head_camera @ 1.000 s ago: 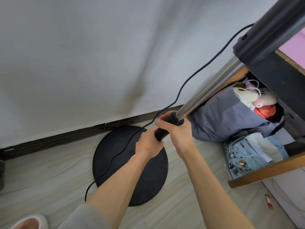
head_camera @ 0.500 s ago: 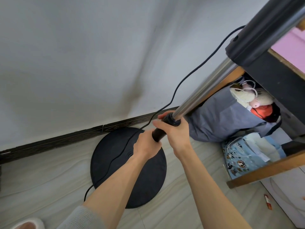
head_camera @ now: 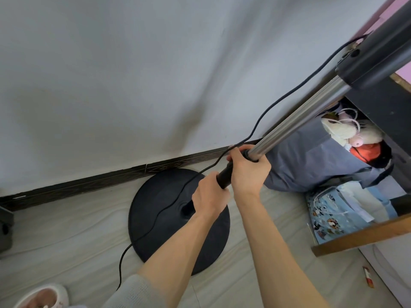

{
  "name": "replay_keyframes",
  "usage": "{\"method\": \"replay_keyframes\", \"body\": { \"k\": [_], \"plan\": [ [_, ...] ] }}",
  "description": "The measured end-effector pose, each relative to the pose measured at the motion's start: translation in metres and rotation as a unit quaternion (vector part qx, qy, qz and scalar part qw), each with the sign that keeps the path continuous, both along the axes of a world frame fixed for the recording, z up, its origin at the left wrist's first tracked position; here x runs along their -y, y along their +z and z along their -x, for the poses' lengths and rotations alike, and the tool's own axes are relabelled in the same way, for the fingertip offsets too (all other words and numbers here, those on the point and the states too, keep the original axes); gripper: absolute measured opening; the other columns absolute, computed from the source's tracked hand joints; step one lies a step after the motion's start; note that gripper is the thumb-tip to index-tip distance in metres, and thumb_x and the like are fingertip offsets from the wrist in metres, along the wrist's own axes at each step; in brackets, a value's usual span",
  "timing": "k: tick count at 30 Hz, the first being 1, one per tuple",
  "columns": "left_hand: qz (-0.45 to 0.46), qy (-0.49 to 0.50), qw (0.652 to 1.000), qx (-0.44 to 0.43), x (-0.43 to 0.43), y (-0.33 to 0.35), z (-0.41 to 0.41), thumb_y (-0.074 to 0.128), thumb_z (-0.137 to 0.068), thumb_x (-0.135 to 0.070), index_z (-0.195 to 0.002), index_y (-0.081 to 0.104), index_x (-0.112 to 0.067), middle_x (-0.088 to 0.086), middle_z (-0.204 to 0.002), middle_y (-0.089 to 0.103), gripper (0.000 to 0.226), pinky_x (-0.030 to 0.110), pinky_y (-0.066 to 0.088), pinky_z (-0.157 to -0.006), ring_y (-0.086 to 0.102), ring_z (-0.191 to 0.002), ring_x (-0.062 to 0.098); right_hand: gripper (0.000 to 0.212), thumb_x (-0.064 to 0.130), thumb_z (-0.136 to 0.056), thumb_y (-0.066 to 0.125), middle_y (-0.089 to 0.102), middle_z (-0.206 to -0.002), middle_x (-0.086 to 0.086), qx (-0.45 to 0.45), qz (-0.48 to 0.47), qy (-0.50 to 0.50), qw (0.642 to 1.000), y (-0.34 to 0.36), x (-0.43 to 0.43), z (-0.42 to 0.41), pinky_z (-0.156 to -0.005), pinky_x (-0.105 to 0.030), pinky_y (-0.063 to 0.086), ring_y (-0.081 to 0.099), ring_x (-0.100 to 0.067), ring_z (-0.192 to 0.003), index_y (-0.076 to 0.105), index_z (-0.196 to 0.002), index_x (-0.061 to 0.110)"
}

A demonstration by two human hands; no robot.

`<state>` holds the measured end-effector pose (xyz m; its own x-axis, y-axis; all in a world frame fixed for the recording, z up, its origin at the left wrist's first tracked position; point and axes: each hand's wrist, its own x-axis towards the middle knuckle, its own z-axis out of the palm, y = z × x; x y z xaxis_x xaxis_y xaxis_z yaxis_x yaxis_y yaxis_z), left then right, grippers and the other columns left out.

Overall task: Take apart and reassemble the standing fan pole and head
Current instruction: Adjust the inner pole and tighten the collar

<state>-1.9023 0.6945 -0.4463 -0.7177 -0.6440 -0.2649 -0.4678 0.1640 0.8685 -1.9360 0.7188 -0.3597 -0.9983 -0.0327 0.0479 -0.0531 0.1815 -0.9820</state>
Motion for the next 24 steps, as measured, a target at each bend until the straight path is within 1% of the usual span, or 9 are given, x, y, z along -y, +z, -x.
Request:
{"method": "replay_keyframes", "body": {
  "k": [3, 6, 9, 12, 15, 17, 19, 21, 24],
  "plan": [
    [-0.003, 0.005, 1.000, 0.001, 0.002, 0.001, -0.001, 0.056, -0.092, -0.026, -0.079, 0.051, -0.024, -0.007, -0.078, 0.063, 0.014, 0.026, 0.036, -0.056, 0.054, -0.065, 0.010, 0.009, 0.002, -0.079, 0.072, 0.061, -0.064, -0.001, -0.023, -0.008, -0.046, 0.999, -0.003, 0.010, -0.008, -0.059, -0.025, 0.049, 0.055, -0.003, -0.054, 0.063, -0.078, 0.004],
    [0.013, -0.020, 1.000, 0.005, 0.009, -0.003, -0.005, 0.058, -0.088, -0.025, -0.082, 0.055, -0.028, -0.008, -0.077, 0.065, 0.008, 0.031, 0.050, -0.063, 0.060, -0.069, 0.012, 0.026, -0.004, -0.073, 0.079, 0.063, -0.068, 0.007, -0.016, -0.038, 0.079, 0.996, 0.003, -0.003, -0.004, -0.065, -0.023, 0.055, 0.062, -0.005, -0.064, 0.061, -0.091, -0.001],
    [0.021, -0.037, 0.999, 0.004, 0.011, -0.005, -0.006, 0.057, -0.086, -0.022, -0.087, 0.057, -0.032, -0.010, -0.077, 0.065, 0.009, 0.036, 0.054, -0.069, 0.061, -0.070, 0.012, 0.034, -0.010, -0.072, 0.081, 0.070, -0.080, -0.001, 0.031, -0.009, 0.192, 0.981, 0.009, -0.015, -0.002, -0.074, -0.023, 0.057, 0.070, -0.014, -0.080, 0.062, -0.097, 0.003],
    [0.007, -0.010, 1.000, 0.004, 0.006, -0.002, -0.006, 0.057, -0.088, -0.026, -0.083, 0.057, -0.029, -0.008, -0.076, 0.066, 0.006, 0.033, 0.051, -0.064, 0.061, -0.069, 0.012, 0.022, 0.001, -0.074, 0.082, 0.064, -0.068, 0.002, 0.000, -0.054, 0.102, 0.993, 0.005, -0.006, -0.008, -0.065, -0.023, 0.054, 0.061, -0.006, -0.064, 0.062, -0.077, 0.009],
    [-0.005, 0.006, 1.000, 0.005, 0.001, 0.002, -0.005, 0.053, -0.092, -0.028, -0.080, 0.054, -0.022, -0.005, -0.080, 0.066, 0.013, 0.029, 0.037, -0.058, 0.060, -0.071, 0.015, 0.020, 0.007, -0.076, 0.079, 0.059, -0.066, 0.003, 0.005, -0.009, -0.044, 0.999, -0.004, 0.008, -0.014, -0.063, -0.026, 0.050, 0.055, -0.006, -0.057, 0.060, -0.077, 0.010],
    [-0.004, 0.005, 1.000, 0.005, 0.001, 0.004, -0.005, 0.053, -0.093, -0.028, -0.082, 0.056, -0.021, -0.005, -0.082, 0.066, 0.013, 0.030, 0.035, -0.059, 0.060, -0.073, 0.015, 0.021, 0.007, -0.076, 0.078, 0.059, -0.066, 0.005, 0.010, 0.004, -0.064, 0.998, -0.005, 0.010, -0.014, -0.065, -0.027, 0.050, 0.055, -0.006, -0.058, 0.058, -0.077, 0.012],
    [0.006, 0.001, 1.000, 0.010, 0.003, 0.004, -0.005, 0.057, -0.091, -0.026, -0.083, 0.056, -0.024, -0.007, -0.080, 0.065, 0.009, 0.030, 0.038, -0.060, 0.060, -0.073, 0.015, 0.023, 0.002, -0.074, 0.078, 0.058, -0.064, 0.009, 0.008, -0.017, -0.005, 1.000, -0.004, 0.002, -0.009, -0.065, -0.026, 0.052, 0.055, -0.003, -0.058, 0.058, -0.078, 0.010],
    [0.023, -0.010, 1.000, 0.014, 0.005, 0.001, -0.003, 0.059, -0.089, -0.023, -0.087, 0.057, -0.027, -0.008, -0.081, 0.064, 0.005, 0.031, 0.041, -0.062, 0.060, -0.073, 0.015, 0.028, -0.003, -0.071, 0.081, 0.062, -0.067, 0.008, 0.025, -0.004, 0.117, 0.993, 0.001, -0.011, -0.001, -0.068, -0.024, 0.053, 0.059, -0.002, -0.065, 0.060, -0.088, 0.006],
    [0.037, -0.015, 0.999, 0.013, 0.007, -0.003, -0.002, 0.061, -0.089, -0.021, -0.097, 0.060, -0.028, -0.008, -0.085, 0.064, 0.010, 0.032, 0.046, -0.067, 0.061, -0.077, 0.017, 0.038, 0.000, -0.070, 0.079, 0.071, -0.088, -0.005, 0.118, 0.075, 0.277, 0.951, 0.007, -0.024, 0.015, -0.082, -0.031, 0.052, 0.066, -0.018, -0.089, 0.065, -0.104, 0.008]
  ]
}}
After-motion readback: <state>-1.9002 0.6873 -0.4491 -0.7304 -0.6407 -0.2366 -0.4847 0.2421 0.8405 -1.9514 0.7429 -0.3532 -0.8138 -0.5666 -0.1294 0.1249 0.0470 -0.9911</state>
